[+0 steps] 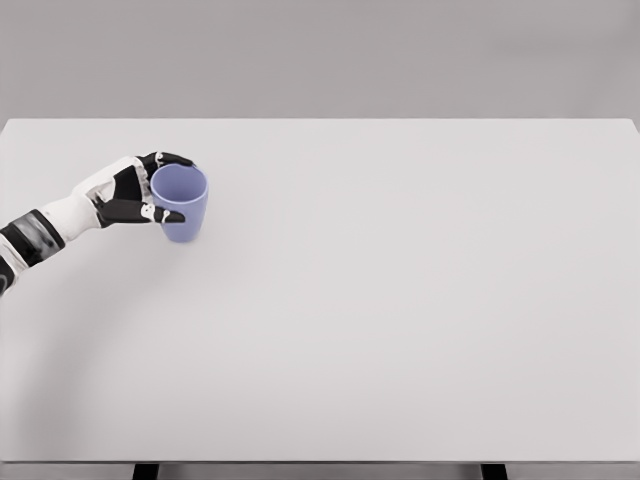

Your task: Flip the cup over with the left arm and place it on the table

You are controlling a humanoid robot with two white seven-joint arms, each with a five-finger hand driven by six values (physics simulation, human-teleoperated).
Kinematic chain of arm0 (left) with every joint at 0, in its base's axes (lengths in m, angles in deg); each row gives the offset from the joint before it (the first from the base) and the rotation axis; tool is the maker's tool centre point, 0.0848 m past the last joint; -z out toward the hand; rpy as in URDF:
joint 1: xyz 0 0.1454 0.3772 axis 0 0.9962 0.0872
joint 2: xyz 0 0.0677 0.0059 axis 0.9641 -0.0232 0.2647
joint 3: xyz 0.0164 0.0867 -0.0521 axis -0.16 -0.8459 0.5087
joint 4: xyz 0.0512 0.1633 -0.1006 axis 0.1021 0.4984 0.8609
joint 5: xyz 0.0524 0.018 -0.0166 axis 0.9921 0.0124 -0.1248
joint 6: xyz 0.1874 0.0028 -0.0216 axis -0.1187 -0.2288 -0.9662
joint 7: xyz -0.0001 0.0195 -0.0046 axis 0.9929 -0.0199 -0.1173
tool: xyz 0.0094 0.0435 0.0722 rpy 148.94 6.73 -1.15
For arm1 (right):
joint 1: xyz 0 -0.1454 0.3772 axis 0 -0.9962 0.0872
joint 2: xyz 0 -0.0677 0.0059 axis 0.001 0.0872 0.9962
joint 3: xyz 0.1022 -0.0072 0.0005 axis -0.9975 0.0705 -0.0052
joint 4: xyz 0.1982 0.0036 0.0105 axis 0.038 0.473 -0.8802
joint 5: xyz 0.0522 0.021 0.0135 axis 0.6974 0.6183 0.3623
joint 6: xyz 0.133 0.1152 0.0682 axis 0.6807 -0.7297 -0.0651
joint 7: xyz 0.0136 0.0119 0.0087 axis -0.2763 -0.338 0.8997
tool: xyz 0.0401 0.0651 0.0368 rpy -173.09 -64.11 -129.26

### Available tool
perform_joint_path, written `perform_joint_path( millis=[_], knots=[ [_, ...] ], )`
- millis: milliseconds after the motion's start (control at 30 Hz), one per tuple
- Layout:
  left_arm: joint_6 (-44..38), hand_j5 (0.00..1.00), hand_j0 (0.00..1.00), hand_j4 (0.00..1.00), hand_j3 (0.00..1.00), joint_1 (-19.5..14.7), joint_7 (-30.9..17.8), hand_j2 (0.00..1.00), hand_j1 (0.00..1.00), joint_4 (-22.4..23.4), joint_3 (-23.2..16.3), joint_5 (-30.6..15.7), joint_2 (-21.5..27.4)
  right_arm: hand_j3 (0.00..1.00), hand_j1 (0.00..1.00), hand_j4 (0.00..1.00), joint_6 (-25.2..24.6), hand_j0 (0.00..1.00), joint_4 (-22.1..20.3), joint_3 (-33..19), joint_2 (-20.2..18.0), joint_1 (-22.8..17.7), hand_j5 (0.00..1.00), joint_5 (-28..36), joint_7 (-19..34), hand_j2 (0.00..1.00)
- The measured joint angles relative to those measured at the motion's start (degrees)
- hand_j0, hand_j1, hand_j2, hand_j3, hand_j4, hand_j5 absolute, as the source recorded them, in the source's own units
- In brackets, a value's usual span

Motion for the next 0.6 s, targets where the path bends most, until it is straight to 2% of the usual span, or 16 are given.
perform_joint_path(
  millis=[133, 433, 600],
  knots=[
    [0.11, 1.00, 1.00, 1.00, 1.00, 0.00, 0.00, 1.00, 1.00, -0.21, -0.01, -0.01, 0.07, 1.00, 1.00, 1.00, 0.00, 1.00, 0.01, 0.00, 0.00, 0.00, 1.00, 0.00, 0.00, 1.00],
    [0.51, 1.00, 1.00, 1.00, 1.00, -0.26, 0.00, 1.00, 1.00, -0.70, 0.20, -0.24, 0.48, 1.00, 1.00, 1.00, 0.02, 1.00, 0.01, 0.00, 0.00, 0.00, 1.00, 0.00, 0.00, 1.00],
    [1.17, 1.00, 1.00, 1.00, 1.00, -0.26, 0.00, 1.00, 1.00, -2.48, 0.49, -0.48, 1.92, 1.00, 1.00, 1.00, 0.00, 1.00, 0.01, 0.00, 0.00, 0.00, 1.00, 0.00, 0.00, 1.00]
  ],
)
